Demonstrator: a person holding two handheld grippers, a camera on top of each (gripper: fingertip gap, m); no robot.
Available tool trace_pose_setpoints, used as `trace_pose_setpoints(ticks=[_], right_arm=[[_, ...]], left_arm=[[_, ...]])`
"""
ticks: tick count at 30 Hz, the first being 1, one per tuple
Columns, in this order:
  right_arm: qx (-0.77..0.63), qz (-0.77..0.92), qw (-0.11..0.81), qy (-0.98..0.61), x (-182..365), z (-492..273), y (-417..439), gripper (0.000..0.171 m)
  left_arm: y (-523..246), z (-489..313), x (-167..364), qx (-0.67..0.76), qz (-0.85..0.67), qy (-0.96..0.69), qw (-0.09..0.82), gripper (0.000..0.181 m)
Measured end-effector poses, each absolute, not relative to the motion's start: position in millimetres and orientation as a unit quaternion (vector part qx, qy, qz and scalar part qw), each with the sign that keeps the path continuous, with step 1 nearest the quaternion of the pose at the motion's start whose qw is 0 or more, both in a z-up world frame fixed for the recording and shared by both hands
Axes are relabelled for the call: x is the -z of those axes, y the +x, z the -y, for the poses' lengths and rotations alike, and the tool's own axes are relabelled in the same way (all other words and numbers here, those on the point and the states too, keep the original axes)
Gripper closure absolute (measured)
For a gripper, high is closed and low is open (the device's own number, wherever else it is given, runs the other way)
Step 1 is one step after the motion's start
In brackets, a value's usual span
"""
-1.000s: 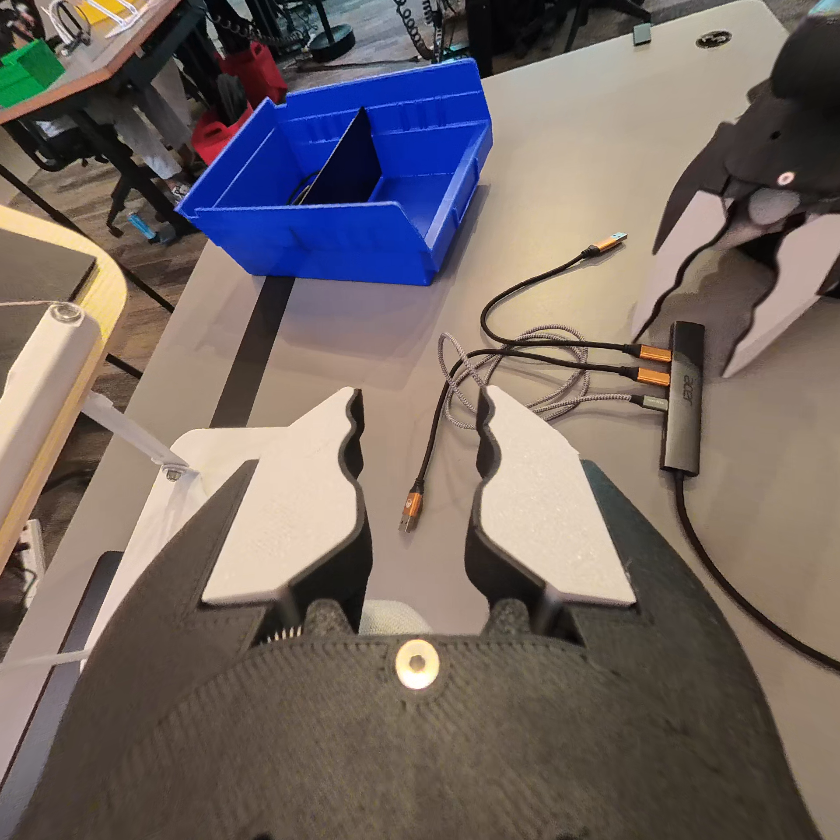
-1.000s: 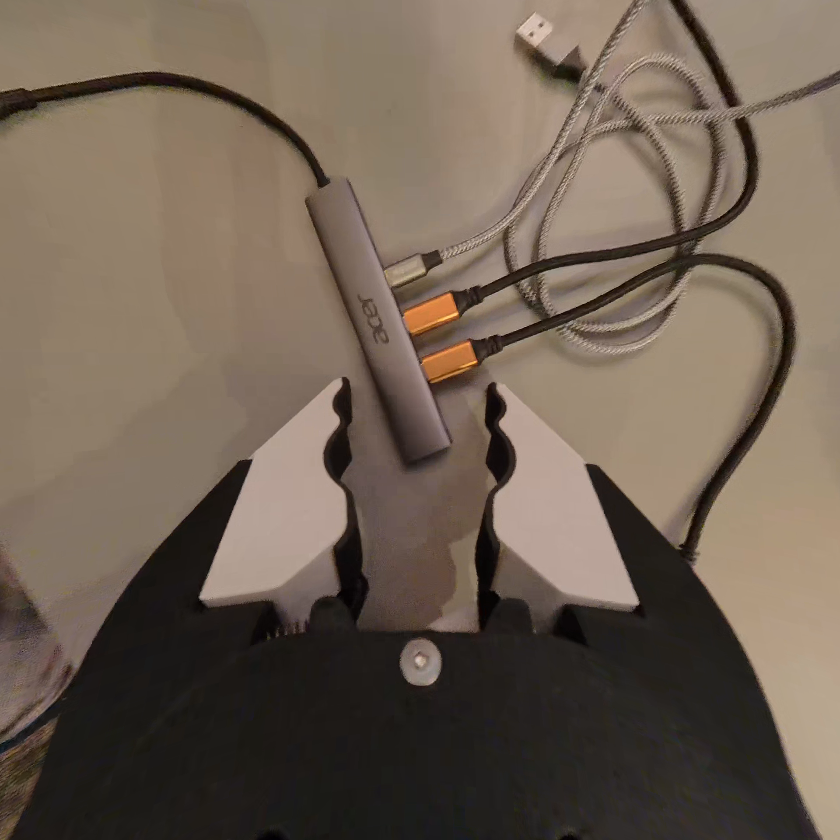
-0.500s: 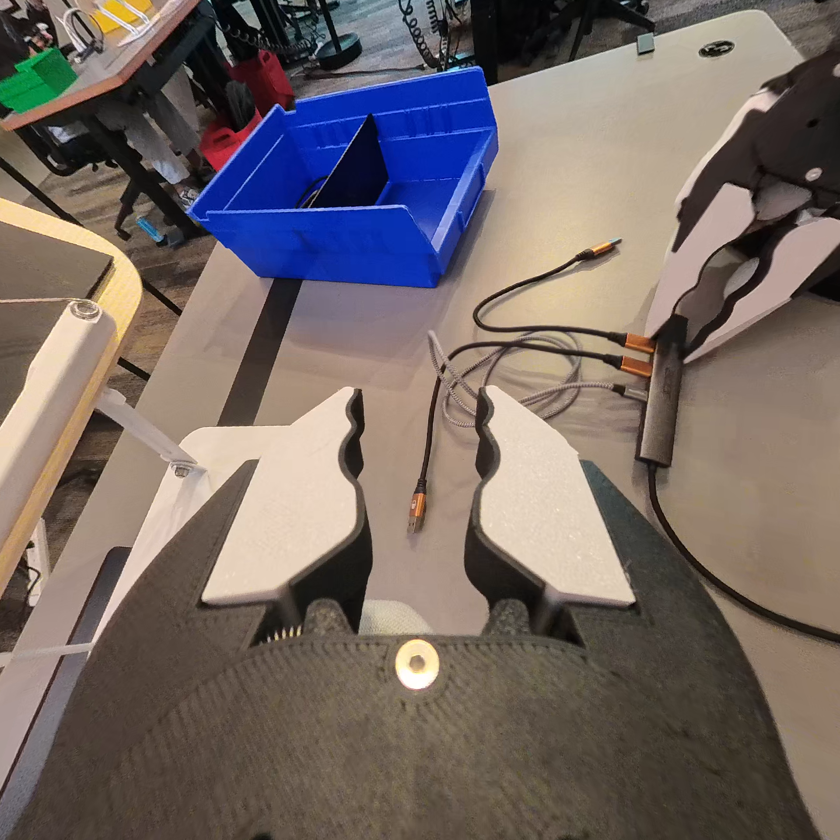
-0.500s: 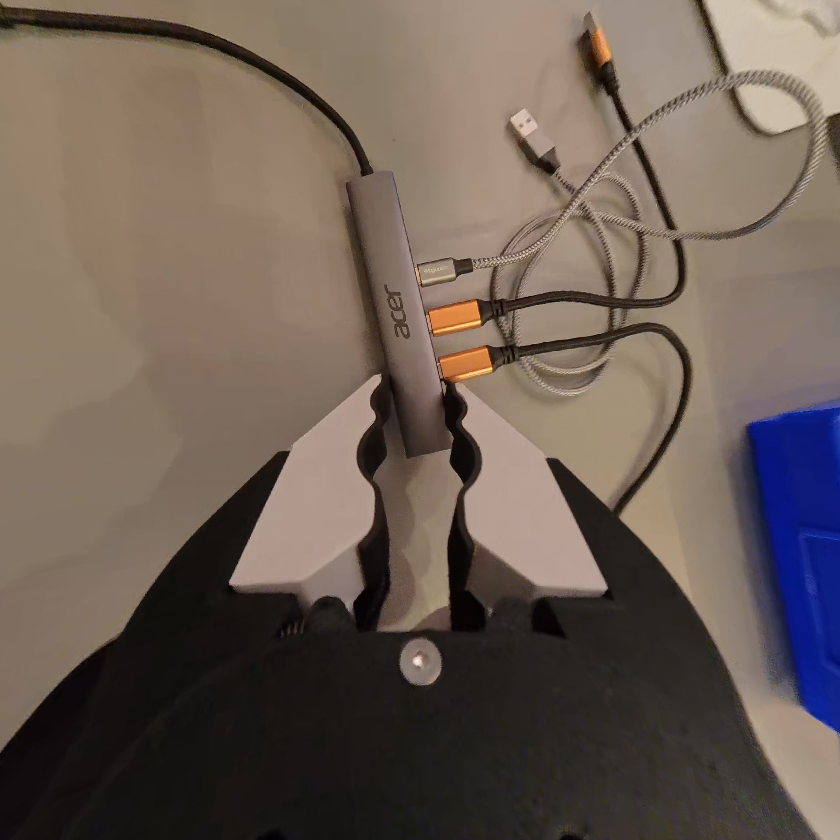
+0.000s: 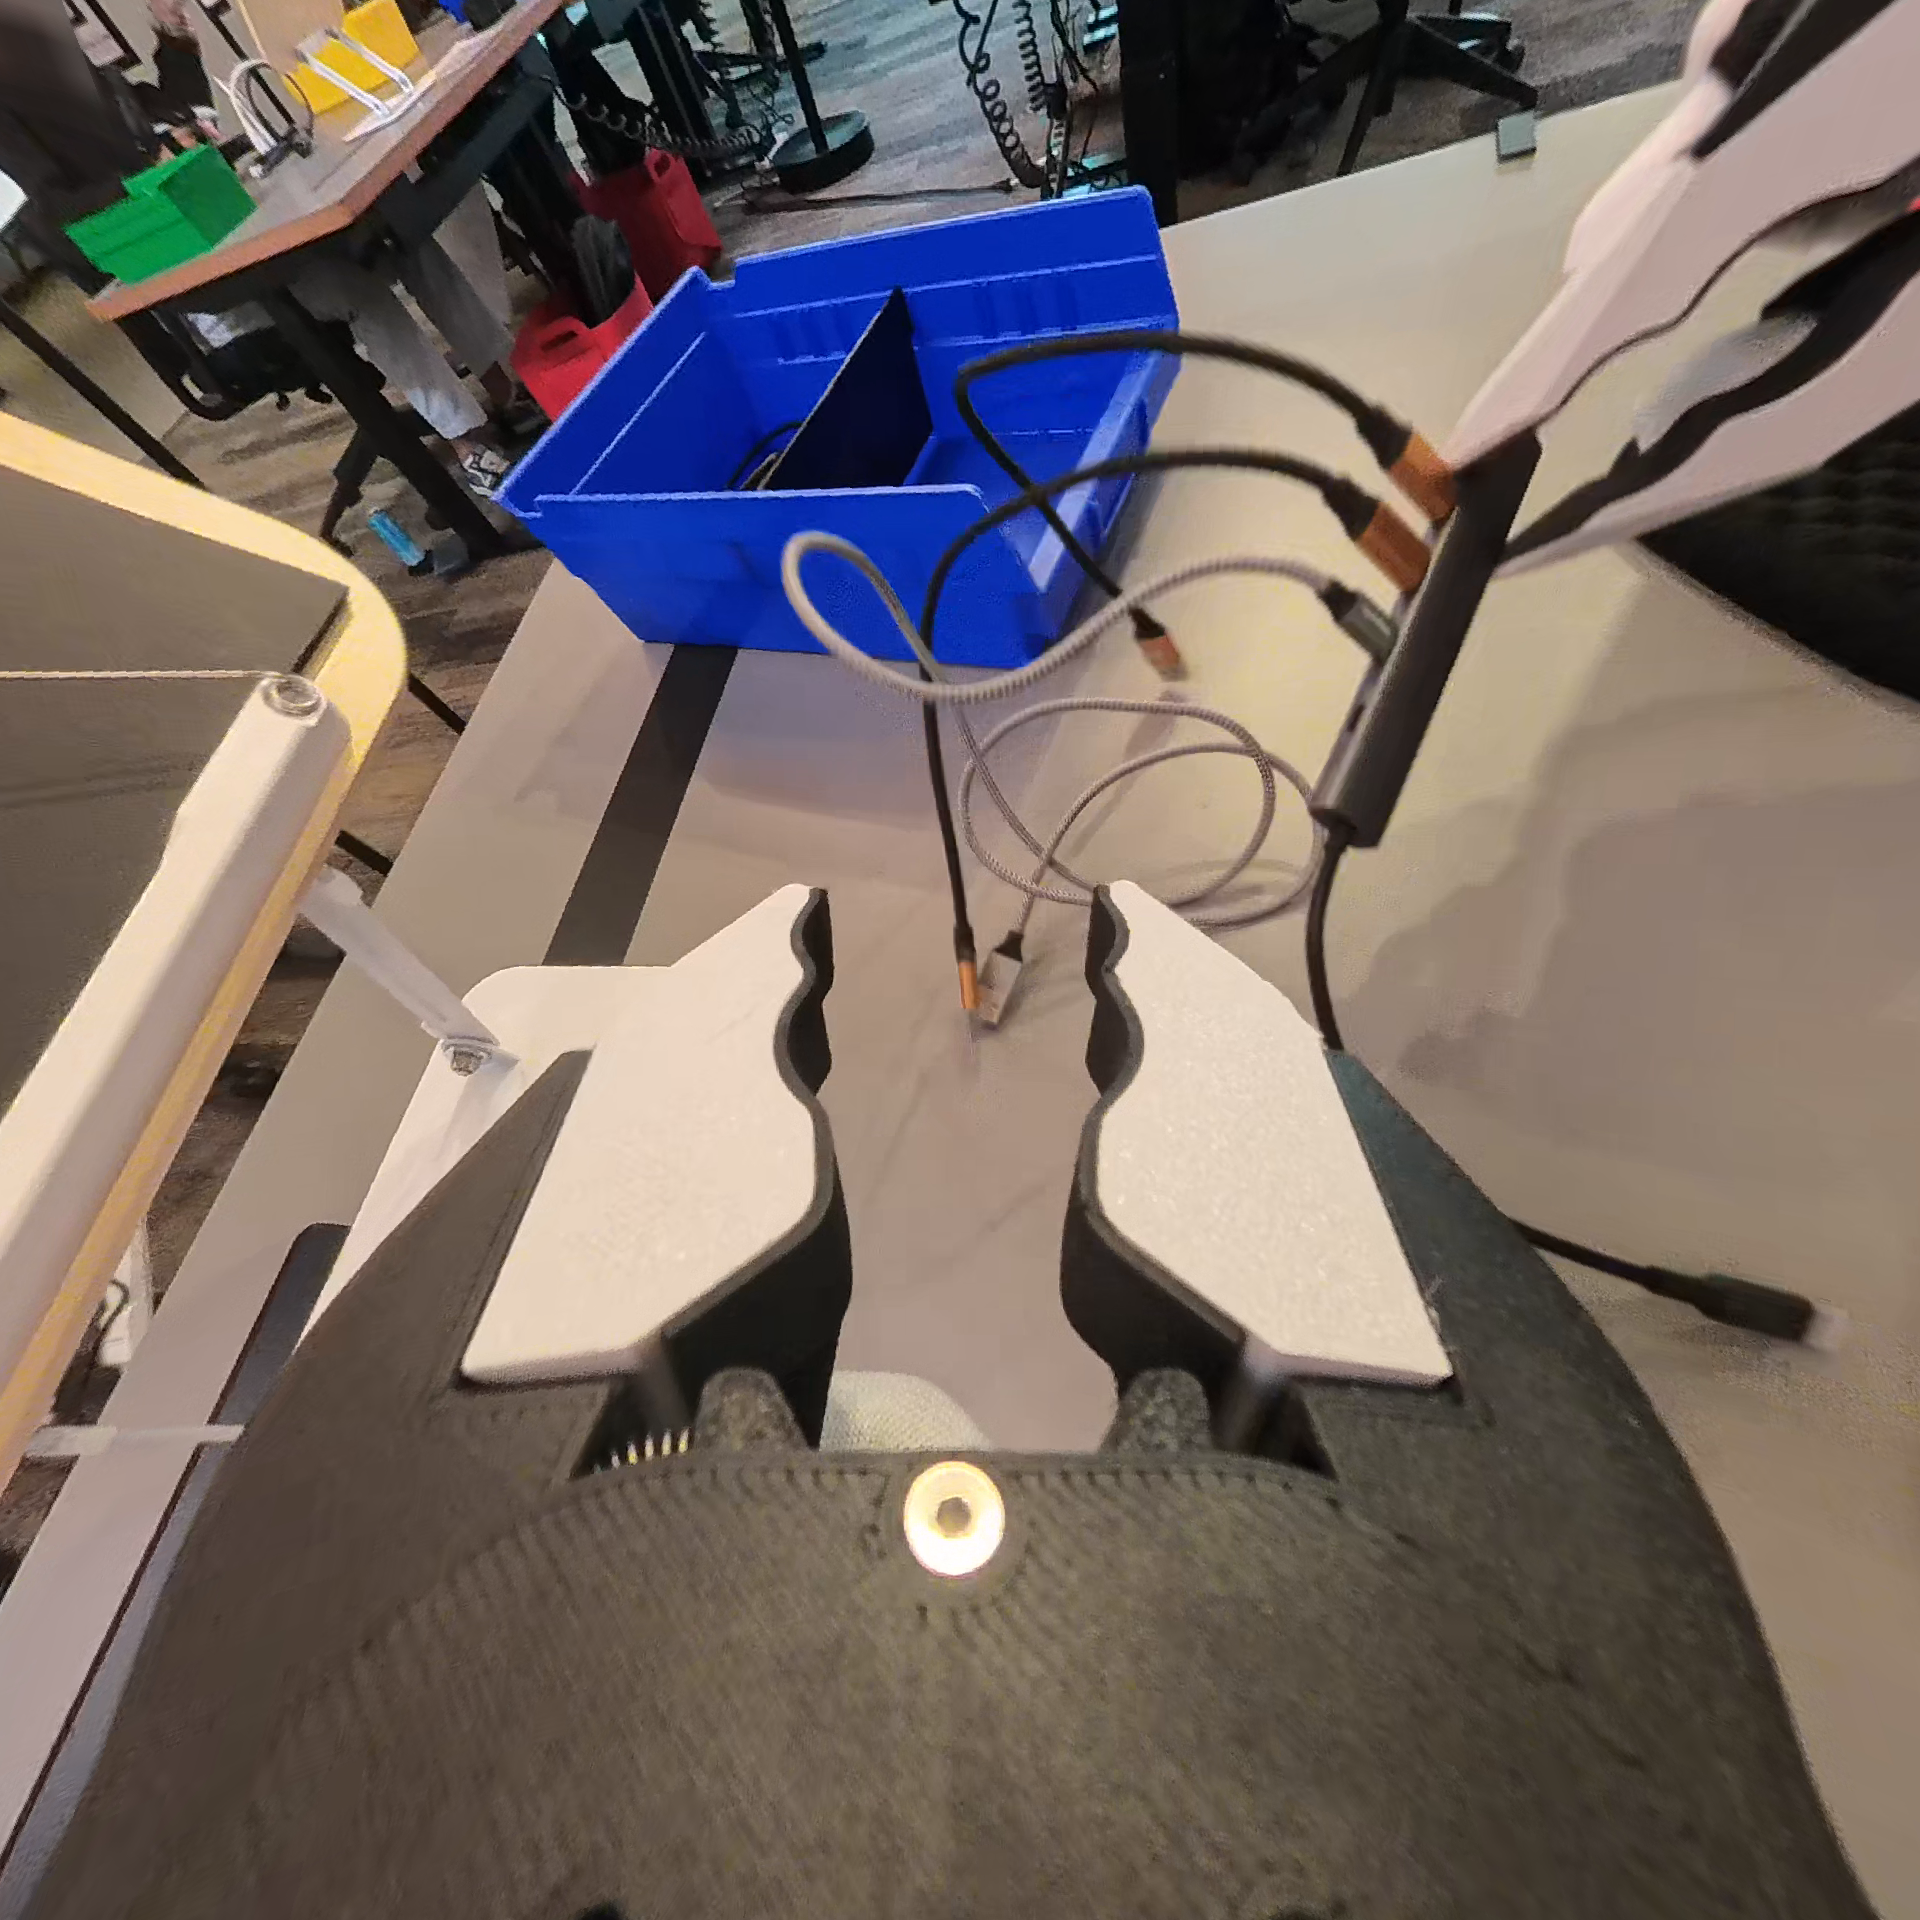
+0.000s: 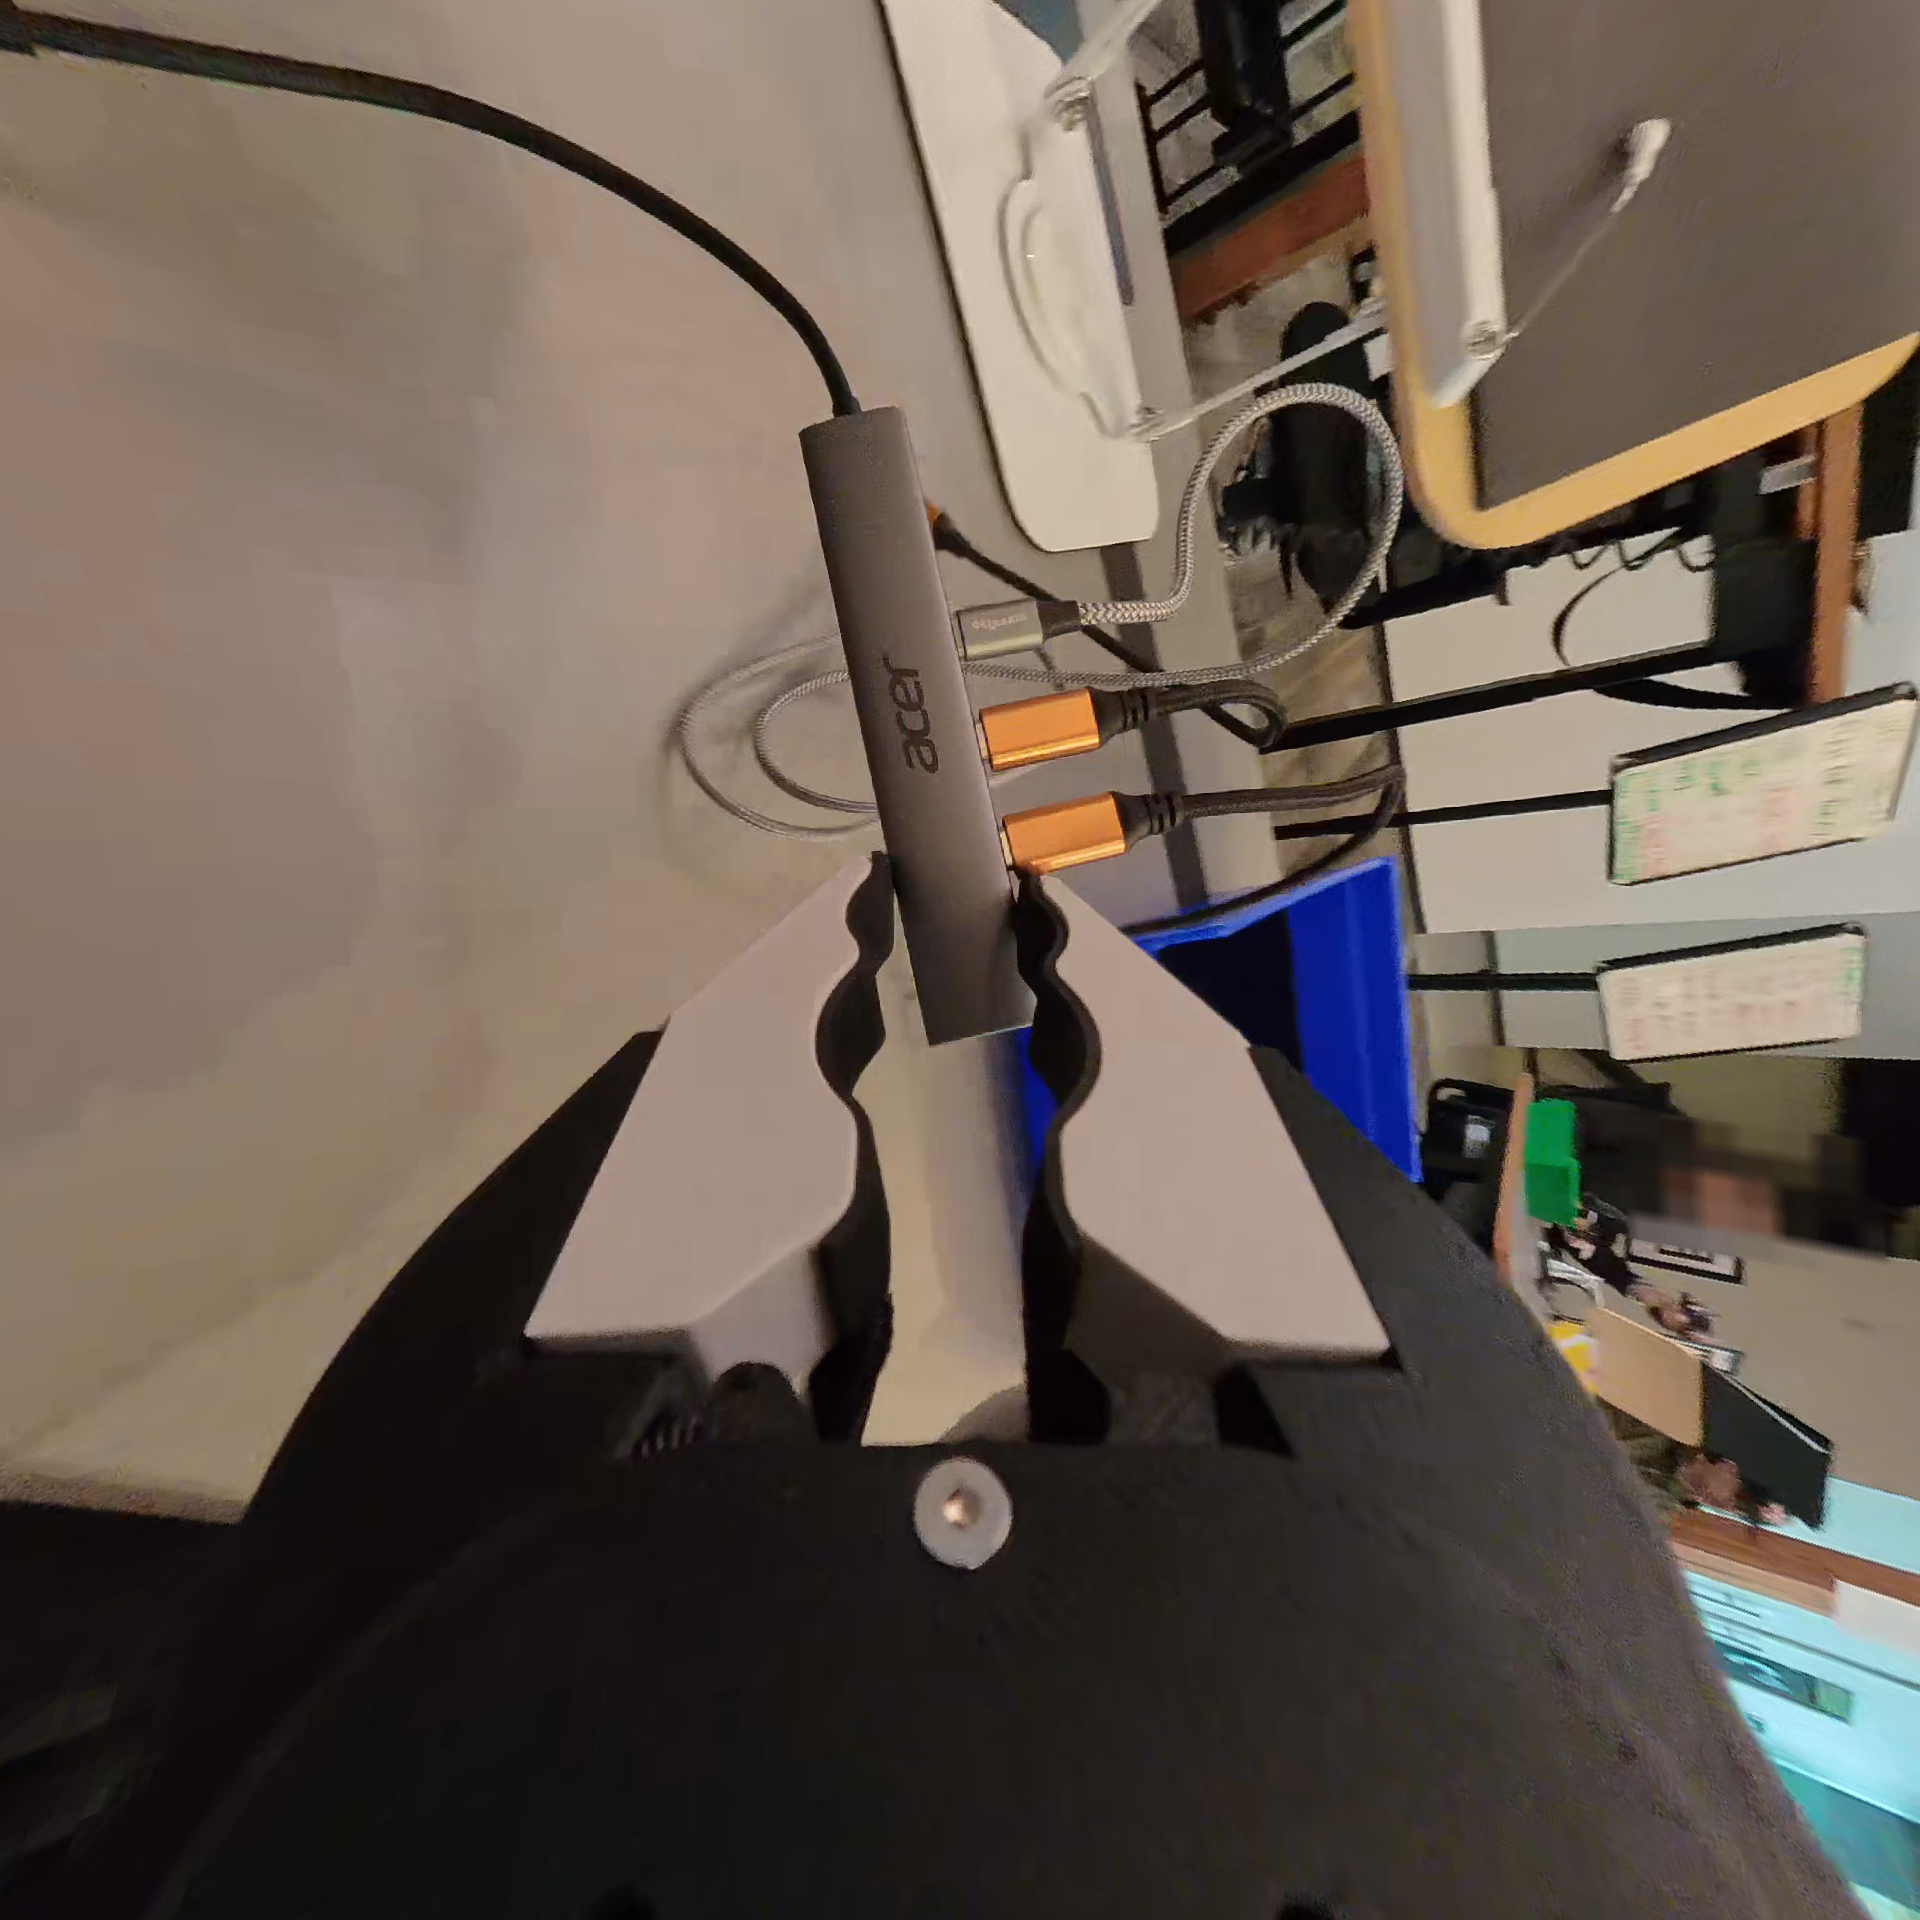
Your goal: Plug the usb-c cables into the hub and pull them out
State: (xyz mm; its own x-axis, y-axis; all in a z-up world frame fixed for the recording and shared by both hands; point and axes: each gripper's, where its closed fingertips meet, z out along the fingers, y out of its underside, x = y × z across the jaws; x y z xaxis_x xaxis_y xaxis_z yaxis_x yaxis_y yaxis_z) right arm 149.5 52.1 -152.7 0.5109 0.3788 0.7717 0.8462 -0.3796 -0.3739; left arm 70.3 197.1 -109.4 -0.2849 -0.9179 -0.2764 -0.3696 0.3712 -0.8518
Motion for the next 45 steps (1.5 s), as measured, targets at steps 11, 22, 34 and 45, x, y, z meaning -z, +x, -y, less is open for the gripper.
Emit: trace_pose_setpoints(ticks=[11, 22, 34, 45], right_arm=[[0.366, 0.364, 0.428, -0.742, 88, -70, 183, 0.149], [0.398, 0.331, 0.451, -0.727, 43, -73, 215, 0.149], [0.434, 0.297, 0.482, -0.701, -36, -83, 252, 0.149], [0.437, 0.275, 0.511, -0.688, -96, -97, 267, 0.15]], left_arm=[[67, -206, 108, 0.343, -0.717, -0.451, 0.405, 0.134], [66, -212, 112, 0.342, -0.713, -0.46, 0.404, 0.134], [70, -213, 124, 0.338, -0.718, -0.467, 0.39, 0.134], [73, -214, 136, 0.339, -0.72, -0.473, 0.377, 0.134]])
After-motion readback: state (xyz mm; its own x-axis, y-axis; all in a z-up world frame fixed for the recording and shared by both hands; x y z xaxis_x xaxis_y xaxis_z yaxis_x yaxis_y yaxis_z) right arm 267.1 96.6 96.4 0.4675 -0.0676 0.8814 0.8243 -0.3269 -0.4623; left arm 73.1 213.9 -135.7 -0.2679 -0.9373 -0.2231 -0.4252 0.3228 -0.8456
